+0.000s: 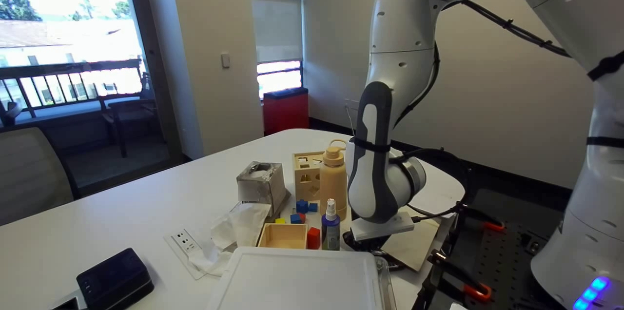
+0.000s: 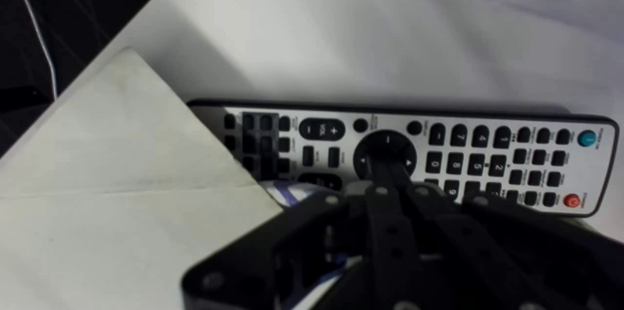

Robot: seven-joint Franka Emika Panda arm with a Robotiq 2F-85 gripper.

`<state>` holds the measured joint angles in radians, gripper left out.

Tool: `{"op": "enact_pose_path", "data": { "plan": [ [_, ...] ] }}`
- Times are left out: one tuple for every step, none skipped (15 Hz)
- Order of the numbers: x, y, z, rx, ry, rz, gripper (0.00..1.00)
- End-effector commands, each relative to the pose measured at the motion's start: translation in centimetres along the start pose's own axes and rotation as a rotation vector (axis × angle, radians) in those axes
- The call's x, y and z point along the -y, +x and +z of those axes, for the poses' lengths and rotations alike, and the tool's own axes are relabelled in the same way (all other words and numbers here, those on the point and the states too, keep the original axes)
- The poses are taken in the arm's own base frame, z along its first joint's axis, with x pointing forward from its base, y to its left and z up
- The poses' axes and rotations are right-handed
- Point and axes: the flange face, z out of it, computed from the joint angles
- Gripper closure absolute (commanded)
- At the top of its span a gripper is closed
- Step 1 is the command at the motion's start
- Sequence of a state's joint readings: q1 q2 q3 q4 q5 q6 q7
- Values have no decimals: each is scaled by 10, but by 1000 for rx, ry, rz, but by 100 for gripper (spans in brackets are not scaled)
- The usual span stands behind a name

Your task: Press one button on the remote control.

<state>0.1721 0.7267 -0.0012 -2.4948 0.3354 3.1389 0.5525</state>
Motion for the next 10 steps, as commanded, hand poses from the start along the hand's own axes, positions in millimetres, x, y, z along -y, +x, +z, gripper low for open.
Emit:
{"op": "enact_pose_path", "data": {
  "plan": [
    [6,2,3,0,-5,-3,100],
    [7,1,3,0,-6,-4,100],
    [8,2,3,-1,-7,-5,100],
    [9,3,4,-1,-11,-5,100],
    [9,3,5,0,-13,-4,100],
    [10,4,6,1,-16,-5,100],
    [10,5,9,3,-23,-3,100],
    [10,6,11,7,-27,-2,100],
    [9,7,13,11,-33,0,100],
    [10,8,15,16,-38,1,100]
  ]
}}
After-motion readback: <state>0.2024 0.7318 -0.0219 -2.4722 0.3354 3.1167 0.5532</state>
